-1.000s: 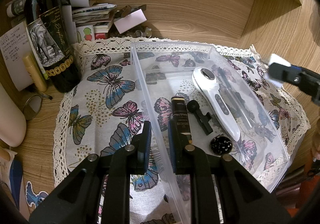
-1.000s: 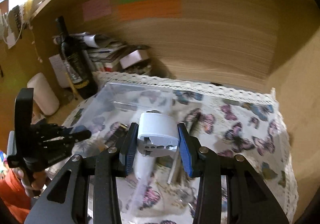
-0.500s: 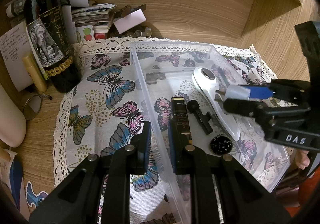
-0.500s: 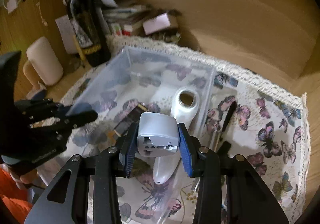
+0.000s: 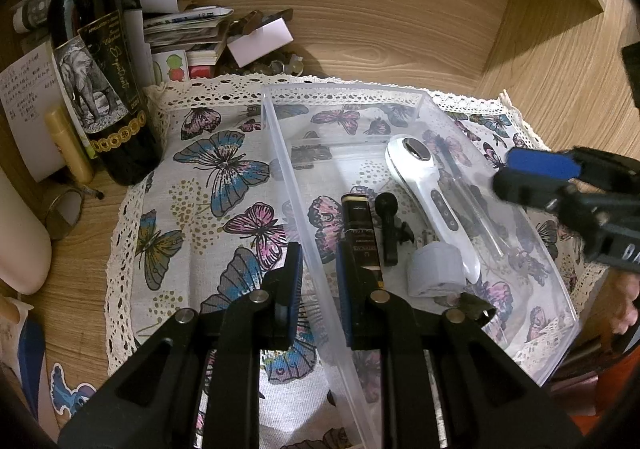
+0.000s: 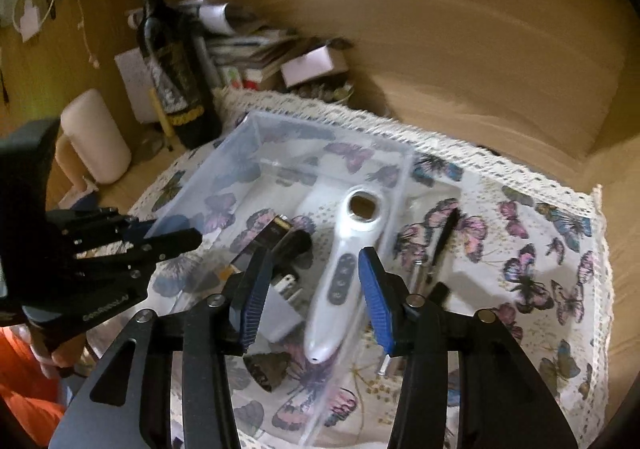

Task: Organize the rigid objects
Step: 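Lower the right gripper onto the key ring and grasp it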

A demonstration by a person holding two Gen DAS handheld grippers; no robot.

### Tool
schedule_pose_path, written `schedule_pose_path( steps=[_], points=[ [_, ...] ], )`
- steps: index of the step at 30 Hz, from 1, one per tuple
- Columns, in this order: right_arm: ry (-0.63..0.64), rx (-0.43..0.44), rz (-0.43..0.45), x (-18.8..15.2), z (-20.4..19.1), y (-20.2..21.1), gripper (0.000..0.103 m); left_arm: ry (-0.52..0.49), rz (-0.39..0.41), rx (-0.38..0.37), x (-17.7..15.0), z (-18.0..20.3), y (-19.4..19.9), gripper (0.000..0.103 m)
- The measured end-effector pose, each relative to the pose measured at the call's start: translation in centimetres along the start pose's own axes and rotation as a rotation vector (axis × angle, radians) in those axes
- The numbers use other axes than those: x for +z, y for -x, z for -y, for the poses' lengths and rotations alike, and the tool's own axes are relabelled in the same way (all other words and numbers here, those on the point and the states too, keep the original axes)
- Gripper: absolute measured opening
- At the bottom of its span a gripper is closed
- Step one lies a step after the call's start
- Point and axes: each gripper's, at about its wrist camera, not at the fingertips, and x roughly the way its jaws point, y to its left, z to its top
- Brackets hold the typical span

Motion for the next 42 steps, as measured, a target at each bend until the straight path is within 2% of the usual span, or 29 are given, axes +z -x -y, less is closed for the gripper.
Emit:
schedule_pose_path(
  steps=[9, 15, 22, 28, 31, 32, 40, 41, 42],
  points=[
    [-0.09, -0.118, 0.031, -2.0, 3.9, 3.2, 0.048, 0.0, 0.0, 0.0, 0.0, -0.1, 0.0, 0.017],
    [-0.147, -0.167, -0.025, -4.6, 5.8, 3.0, 0.048, -0.001, 0.0, 0.0, 0.0, -0.1, 0.0, 0.017],
    [-0.166, -0.144, -0.153, -7.8, 6.4, 0.2, 0.048, -0.004, 0.0, 0.002, 0.0, -0.1, 0.0, 0.017],
    [-0.156, -0.148, -0.192, -9.4, 5.9, -1.6, 0.048, -0.005, 0.0, 0.003, 0.0, -0.1, 0.0, 0.017],
    [-0.146, -0.159, -0.176, -9.4, 5.8, -1.5, 0.029, -0.005, 0.0, 0.002, 0.0, -0.1, 0.0, 0.017],
    [-0.145, -0.159, -0.173, -9.3, 5.8, -1.5, 0.025, -0.005, 0.0, 0.002, 0.0, -0.1, 0.0, 0.017],
    [-0.153, -0.172, -0.135, -9.2, 6.1, -0.4, 0.022, -0.005, 0.0, 0.002, 0.0, -0.1, 0.0, 0.017],
    [-0.158, -0.172, -0.125, -8.9, 6.1, -0.2, 0.01, -0.006, 0.0, 0.002, 0.0, -0.1, 0.0, 0.017],
    [-0.164, -0.172, -0.115, -8.6, 6.3, 0.2, 0.01, -0.005, 0.0, 0.002, 0.0, -0.1, 0.0, 0.017]
  ],
)
